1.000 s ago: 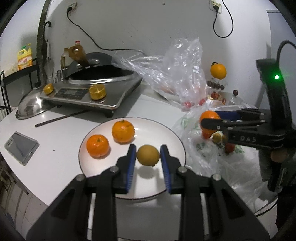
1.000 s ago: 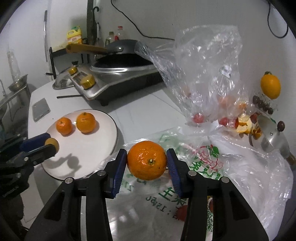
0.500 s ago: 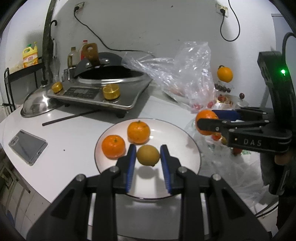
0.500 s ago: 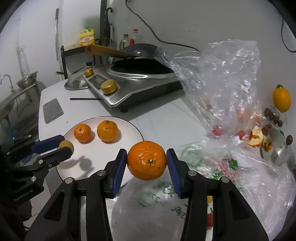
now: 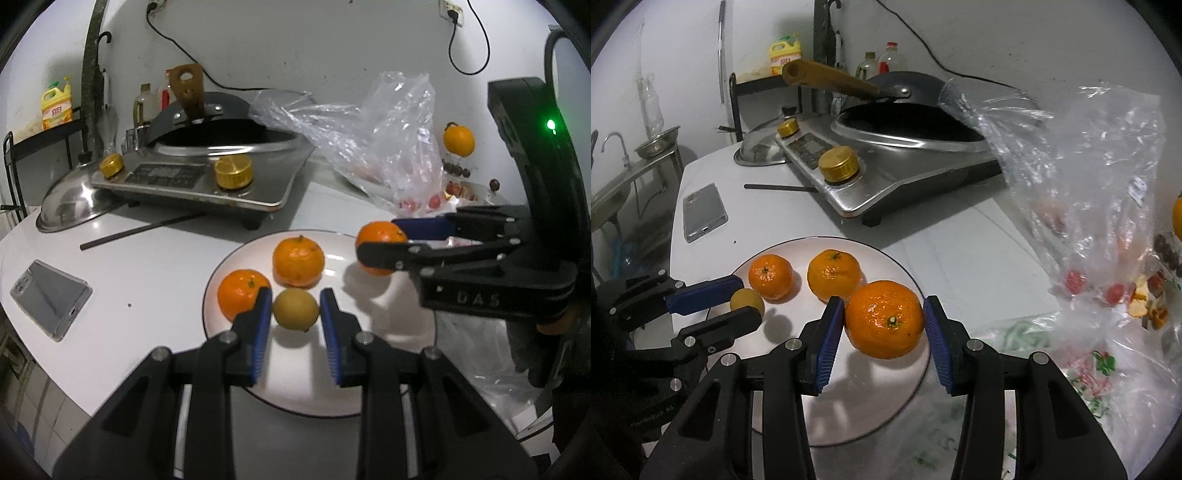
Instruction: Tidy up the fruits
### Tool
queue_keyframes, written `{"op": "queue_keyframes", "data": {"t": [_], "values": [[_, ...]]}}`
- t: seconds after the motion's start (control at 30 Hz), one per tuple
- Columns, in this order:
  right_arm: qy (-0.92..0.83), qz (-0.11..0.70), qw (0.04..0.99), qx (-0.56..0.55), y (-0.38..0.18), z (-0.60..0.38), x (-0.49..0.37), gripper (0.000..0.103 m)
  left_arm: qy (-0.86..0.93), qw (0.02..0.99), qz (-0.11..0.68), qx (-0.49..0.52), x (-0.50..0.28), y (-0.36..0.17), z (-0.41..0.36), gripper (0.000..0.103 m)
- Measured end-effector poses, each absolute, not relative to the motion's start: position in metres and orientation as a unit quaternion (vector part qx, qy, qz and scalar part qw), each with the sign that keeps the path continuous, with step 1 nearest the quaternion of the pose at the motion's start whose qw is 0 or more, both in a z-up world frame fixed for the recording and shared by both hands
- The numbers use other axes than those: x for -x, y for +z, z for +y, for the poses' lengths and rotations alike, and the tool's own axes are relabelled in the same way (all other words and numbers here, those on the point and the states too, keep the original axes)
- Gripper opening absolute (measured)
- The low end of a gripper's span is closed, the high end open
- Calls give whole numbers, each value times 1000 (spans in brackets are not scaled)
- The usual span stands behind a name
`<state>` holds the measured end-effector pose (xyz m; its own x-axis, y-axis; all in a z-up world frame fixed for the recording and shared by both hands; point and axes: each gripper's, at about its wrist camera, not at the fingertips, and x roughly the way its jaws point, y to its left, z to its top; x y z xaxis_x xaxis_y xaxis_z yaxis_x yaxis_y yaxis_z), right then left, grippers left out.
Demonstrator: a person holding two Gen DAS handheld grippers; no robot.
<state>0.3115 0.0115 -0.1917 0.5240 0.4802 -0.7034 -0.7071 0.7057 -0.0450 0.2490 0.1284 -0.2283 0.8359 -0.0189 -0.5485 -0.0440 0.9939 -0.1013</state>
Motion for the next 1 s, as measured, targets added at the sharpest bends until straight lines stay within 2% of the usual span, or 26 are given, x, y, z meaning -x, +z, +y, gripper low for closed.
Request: {"op": "queue_keyframes", "data": {"t": [0.33,1.0], "values": [[351,372,841,177,-215,24,-322,47,1,955,292,50,-262,-232,130,27],[362,381,834,169,-219,22,-331,49,-1,949,313,27,-281,-244,121,28]]}}
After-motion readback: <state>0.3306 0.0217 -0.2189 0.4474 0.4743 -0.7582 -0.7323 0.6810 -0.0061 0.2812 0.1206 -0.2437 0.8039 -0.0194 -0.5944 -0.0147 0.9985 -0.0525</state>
